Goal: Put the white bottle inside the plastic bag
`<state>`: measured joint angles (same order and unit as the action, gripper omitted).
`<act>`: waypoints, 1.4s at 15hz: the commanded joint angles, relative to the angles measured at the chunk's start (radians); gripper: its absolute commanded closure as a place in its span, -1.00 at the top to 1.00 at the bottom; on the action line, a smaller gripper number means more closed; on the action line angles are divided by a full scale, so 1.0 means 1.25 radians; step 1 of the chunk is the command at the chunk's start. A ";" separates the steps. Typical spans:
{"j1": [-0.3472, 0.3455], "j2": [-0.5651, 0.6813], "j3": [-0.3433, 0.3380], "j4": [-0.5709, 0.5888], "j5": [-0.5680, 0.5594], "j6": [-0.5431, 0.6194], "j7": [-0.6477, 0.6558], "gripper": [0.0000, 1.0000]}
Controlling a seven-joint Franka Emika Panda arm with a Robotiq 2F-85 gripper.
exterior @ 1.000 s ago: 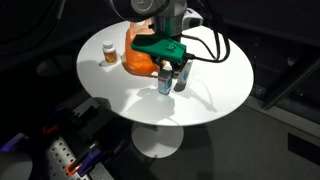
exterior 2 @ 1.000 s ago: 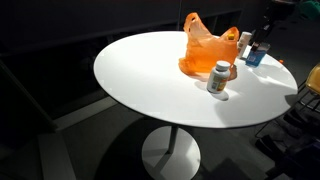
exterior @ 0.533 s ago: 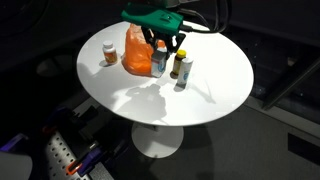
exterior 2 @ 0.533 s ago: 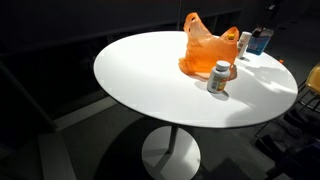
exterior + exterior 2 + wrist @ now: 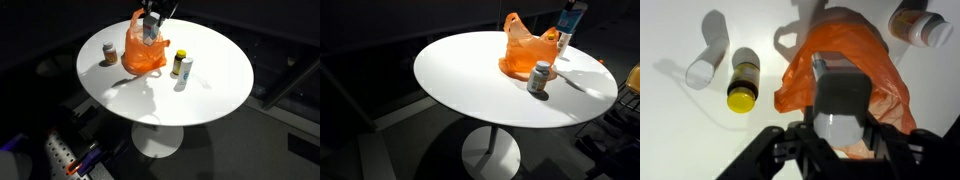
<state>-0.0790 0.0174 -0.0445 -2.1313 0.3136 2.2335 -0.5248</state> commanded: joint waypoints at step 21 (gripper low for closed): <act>0.027 0.268 0.066 0.177 -0.083 0.075 0.020 -0.57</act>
<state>-0.0307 0.3262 0.0282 -1.9211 0.2611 2.2930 -0.5188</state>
